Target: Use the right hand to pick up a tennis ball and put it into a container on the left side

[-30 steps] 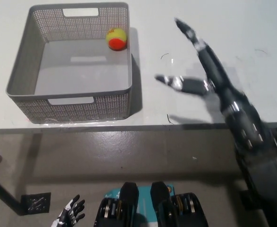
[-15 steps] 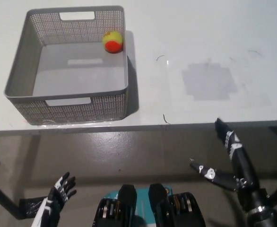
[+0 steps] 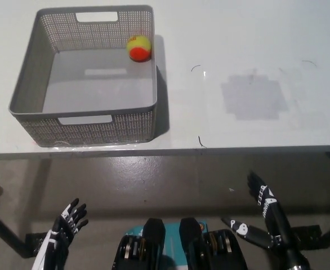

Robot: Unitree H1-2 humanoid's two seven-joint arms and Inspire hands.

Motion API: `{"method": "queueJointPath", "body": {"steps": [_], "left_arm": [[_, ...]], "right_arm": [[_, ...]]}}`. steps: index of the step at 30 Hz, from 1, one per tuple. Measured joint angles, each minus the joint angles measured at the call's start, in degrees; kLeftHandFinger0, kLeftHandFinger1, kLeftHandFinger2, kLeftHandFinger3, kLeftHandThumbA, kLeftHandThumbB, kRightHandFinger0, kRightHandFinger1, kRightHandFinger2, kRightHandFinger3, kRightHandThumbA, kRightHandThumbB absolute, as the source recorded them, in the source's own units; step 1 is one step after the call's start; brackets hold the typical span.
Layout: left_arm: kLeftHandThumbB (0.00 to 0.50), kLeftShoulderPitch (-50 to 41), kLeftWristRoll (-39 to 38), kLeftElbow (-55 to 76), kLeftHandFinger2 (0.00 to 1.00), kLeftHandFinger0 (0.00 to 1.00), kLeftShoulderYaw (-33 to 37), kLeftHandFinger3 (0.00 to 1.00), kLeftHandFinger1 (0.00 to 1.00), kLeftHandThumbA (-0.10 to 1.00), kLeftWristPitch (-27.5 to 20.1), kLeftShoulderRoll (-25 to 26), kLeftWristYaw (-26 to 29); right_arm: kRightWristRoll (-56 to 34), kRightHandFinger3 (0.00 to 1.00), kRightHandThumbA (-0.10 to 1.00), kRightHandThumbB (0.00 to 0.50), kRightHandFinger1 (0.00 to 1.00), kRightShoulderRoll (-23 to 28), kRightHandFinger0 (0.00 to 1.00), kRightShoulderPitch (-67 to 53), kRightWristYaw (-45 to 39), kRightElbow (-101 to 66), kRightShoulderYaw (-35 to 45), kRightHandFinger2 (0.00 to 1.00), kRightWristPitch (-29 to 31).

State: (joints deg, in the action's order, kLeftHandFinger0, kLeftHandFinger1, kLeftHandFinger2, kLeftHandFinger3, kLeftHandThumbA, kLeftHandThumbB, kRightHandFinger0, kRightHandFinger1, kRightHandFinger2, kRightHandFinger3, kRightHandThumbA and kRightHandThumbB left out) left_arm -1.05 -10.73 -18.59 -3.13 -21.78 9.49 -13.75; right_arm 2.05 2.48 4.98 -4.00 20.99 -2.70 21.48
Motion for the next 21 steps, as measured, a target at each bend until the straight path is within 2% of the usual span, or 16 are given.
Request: {"method": "queueJointPath", "body": {"steps": [7, 11, 13, 15, 19, 21], "left_arm": [[0.281, 0.59, -0.16, -0.06, 1.00, 1.00, 0.01, 1.00, 1.00, 1.00, 0.18, 0.05, -0.13], [0.261, 0.60, -0.20, -0.32, 1.00, 1.00, -0.03, 1.00, 1.00, 1.00, 0.30, 0.13, -0.36], [0.278, 0.65, -0.19, -0.76, 1.00, 1.00, -0.05, 1.00, 1.00, 1.00, 0.29, 0.18, -0.38], [0.267, 0.64, -0.18, -1.01, 1.00, 1.00, -0.07, 1.00, 1.00, 1.00, 0.29, 0.20, -0.38], [0.272, 0.69, -0.16, -1.14, 1.00, 1.00, -0.17, 1.00, 1.00, 1.00, 0.29, 0.22, -0.38], [0.256, 0.78, -0.15, -1.24, 1.00, 1.00, -0.27, 1.00, 1.00, 1.00, 0.28, 0.22, -0.37]], "right_arm": [[-0.57, 1.00, 1.00, 0.151, 1.00, 0.39, 1.00, -1.00, -0.12, 0.09, 0.60, 1.00, 0.26], [-0.74, 1.00, 1.00, 0.141, 1.00, 1.17, 1.00, -2.36, -0.21, 0.04, 0.66, 1.00, 0.26], [-0.76, 1.00, 1.00, 0.140, 1.00, 1.42, 1.00, -2.77, -0.22, 0.00, 0.65, 1.00, 0.25], [-0.81, 1.00, 1.00, 0.167, 1.00, 1.50, 1.00, -2.99, -0.28, 0.01, 0.62, 1.00, 0.25], [-1.02, 1.00, 1.00, 0.186, 1.00, 1.52, 1.00, -2.89, -0.58, 0.02, 0.50, 1.00, 0.15], [-1.09, 1.00, 1.00, 0.189, 1.00, 1.55, 1.00, -2.72, -0.83, 0.10, 0.40, 1.00, 0.12]]}}
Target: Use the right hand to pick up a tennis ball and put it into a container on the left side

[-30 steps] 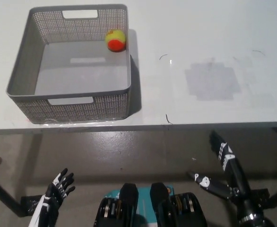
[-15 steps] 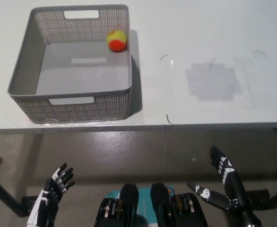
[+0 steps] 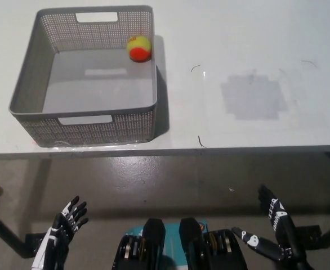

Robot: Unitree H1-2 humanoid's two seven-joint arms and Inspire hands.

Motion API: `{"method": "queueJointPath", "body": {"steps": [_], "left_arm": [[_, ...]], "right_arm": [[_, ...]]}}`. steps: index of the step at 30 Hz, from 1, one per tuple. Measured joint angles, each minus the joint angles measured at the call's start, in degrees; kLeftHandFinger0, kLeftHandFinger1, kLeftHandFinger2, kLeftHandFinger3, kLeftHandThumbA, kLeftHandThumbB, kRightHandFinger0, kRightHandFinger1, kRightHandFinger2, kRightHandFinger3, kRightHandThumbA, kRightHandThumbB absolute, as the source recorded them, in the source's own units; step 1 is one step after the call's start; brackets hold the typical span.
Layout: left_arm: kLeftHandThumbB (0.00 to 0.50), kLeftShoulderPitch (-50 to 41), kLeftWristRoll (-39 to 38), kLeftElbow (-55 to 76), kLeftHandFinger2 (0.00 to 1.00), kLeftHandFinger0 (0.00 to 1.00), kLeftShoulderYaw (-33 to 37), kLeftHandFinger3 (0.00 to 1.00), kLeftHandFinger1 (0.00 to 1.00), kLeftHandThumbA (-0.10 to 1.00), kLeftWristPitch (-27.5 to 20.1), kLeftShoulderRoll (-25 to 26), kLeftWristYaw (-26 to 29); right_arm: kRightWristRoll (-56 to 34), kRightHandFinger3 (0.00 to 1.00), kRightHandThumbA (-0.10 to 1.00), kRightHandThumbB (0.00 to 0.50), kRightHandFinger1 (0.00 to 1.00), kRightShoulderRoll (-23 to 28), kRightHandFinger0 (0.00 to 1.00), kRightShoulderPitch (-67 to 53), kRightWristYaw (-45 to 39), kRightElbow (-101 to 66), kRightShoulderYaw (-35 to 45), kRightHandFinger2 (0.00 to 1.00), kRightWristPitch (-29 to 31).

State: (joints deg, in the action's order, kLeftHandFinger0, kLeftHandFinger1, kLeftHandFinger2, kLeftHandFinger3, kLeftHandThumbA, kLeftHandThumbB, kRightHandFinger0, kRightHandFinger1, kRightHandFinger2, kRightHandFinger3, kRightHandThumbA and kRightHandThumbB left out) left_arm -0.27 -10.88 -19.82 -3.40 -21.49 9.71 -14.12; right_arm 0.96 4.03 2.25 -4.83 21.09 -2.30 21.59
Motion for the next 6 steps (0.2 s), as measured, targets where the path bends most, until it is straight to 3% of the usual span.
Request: {"method": "queueJointPath", "body": {"steps": [6], "left_arm": [[0.267, 0.74, -0.02, -1.01, 1.00, 1.00, -0.30, 1.00, 1.00, 1.00, -0.01, 0.00, -0.01]], "right_arm": [[-0.02, 1.00, 1.00, 0.199, 1.00, 0.32, 1.00, 0.61, -0.63, 0.10, -0.27, 1.00, -0.11]]}}
